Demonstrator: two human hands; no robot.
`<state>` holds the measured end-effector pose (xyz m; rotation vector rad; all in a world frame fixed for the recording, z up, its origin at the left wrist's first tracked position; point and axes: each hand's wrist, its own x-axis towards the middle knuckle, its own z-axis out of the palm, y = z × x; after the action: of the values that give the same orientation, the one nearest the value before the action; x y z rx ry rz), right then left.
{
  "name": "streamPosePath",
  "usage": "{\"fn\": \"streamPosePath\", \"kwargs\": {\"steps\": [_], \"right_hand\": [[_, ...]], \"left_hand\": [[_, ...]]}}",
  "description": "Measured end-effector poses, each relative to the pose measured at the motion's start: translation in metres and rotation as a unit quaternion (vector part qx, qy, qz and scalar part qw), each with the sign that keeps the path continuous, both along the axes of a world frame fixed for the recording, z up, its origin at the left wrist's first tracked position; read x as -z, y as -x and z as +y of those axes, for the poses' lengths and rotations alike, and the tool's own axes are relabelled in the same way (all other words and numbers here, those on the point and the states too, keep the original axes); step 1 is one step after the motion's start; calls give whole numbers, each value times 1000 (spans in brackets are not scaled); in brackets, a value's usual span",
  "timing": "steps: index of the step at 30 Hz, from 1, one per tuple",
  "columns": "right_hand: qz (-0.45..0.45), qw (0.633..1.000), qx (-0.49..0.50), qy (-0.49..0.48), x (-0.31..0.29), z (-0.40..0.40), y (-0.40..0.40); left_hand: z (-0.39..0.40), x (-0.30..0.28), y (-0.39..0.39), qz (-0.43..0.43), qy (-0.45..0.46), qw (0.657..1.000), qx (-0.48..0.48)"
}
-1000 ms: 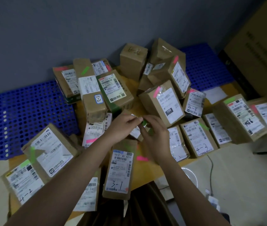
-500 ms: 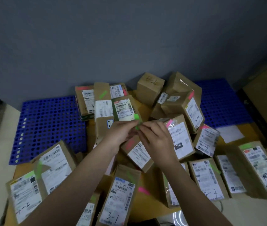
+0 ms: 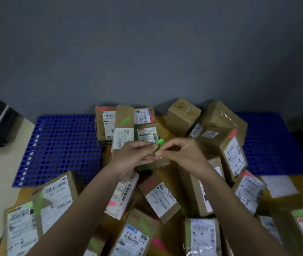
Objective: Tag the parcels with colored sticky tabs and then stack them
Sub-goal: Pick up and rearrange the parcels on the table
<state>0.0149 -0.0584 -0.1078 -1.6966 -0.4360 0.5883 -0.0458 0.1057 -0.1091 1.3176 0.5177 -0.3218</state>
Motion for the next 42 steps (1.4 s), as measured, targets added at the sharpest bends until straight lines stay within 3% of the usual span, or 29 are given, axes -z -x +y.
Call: {"fn": "streamPosePath", "kwargs": {"steps": [3,7,10,14,17,20,23,26,30,35,42], "right_hand": [[99,994,-43,-19,-1,-3,-16],[154,987,-35,-23,10,-6,-25],[161,987,4,-14,23,-6,-26],[136,991,13,13,37,-5,-26],[114,989,94,17,43,-4,-32],[47,977,204,40,56,-3,-46],[-98,974,158,127,75,5,-65],[-226,946,37,228,88,15,-85],[-399,884,-35,240,104,24,-107],[-452,842,-122,266,125,26,-121],[-441,841,-151,274,136,26,-124]], "left_hand": [[1,2,-2,-5,29,1000,9],[1,9,-4,-2,54,998,27],[2,15,-5,0,52,998,25],[-1,24,-6,4,-18,1000,11],[-4,31,-12,22,-67,997,-8],[-14,38,-20,25,-178,984,-2],[-26,48,-34,28,-327,944,41],[-31,60,-48,41,-333,942,24],[-26,74,-60,35,-309,949,-46],[-26,92,-65,45,-307,948,-74],[-31,107,-68,34,-329,942,-54]]}}
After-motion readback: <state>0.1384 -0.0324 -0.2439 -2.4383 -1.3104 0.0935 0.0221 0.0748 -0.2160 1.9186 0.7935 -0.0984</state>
